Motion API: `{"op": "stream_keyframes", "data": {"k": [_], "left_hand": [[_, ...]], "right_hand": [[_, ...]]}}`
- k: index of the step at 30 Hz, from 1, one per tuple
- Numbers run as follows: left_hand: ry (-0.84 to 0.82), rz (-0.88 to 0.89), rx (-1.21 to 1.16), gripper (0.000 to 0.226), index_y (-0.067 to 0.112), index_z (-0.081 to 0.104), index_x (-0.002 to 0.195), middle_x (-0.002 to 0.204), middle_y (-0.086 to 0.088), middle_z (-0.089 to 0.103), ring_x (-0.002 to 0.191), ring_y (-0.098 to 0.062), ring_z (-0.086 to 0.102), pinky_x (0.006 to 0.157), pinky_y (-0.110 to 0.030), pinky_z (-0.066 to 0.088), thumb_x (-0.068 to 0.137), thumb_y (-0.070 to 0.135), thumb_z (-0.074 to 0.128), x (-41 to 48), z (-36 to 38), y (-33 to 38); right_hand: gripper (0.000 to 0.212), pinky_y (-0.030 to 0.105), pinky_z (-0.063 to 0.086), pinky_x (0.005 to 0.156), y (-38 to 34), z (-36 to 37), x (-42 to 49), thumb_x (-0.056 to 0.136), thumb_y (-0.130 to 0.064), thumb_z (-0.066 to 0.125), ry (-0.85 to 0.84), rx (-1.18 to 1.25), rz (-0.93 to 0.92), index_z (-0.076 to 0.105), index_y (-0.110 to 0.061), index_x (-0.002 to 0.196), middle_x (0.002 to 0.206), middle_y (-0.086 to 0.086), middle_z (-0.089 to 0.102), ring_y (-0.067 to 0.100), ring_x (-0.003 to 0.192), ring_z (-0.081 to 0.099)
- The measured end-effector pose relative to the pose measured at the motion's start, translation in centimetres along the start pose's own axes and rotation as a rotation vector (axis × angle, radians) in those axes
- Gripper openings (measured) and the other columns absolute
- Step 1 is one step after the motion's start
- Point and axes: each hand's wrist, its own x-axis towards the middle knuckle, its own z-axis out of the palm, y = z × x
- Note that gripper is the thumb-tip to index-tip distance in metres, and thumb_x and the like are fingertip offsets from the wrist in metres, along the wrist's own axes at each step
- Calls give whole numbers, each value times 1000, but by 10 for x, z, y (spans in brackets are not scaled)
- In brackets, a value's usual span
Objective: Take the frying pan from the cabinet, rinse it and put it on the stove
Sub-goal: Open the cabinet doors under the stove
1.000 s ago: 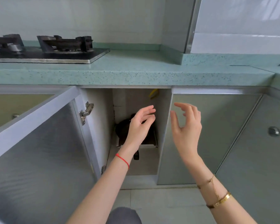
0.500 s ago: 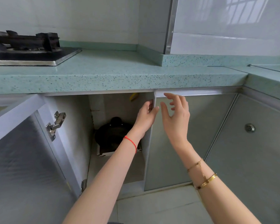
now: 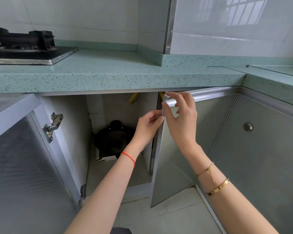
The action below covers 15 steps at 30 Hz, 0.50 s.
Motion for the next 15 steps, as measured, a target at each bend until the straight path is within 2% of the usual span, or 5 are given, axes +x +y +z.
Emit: {"op": "stream_keyframes", "data": {"k": [4,6,9,12,15], "left_hand": [[-77,37,-23,19,8,69,112,104,-1,74,96,-4,68,85,-15,52,94,14,64,-19,9,11],[-121,59,-27,17,5,71,107,99,-2,74,93,-9,69,87,-21,55,91,10,68,-28,17,15],[-189,95,-27,14,9,74,100,99,-9,75,97,-21,71,92,-33,57,86,10,73,-37,30,21],[-266,124,-42,15,17,73,90,89,0,75,88,-13,72,85,-27,58,81,5,77,-41,42,29],[-349,119,-62,16,6,74,90,80,9,76,79,-6,72,75,-21,58,78,-3,77,-40,54,36]], "right_hand": [[14,17,43,72,-2,-22,-9,91,-20,69,58,-38,-12,70,-13,103,107,2,56,14,91,55],[11,9,38,69,-3,-37,-13,89,-17,71,98,-51,-10,69,-10,97,103,3,56,7,83,52],[8,7,34,63,-2,-64,-20,88,-14,71,137,-79,-5,67,-8,92,99,2,56,-4,75,44],[10,9,34,63,1,-91,-31,89,-15,70,157,-111,-12,69,-9,98,97,-3,54,-8,76,43],[9,9,33,67,6,-115,-39,91,-16,70,156,-133,-38,72,-9,97,95,-4,55,-4,76,45]]}}
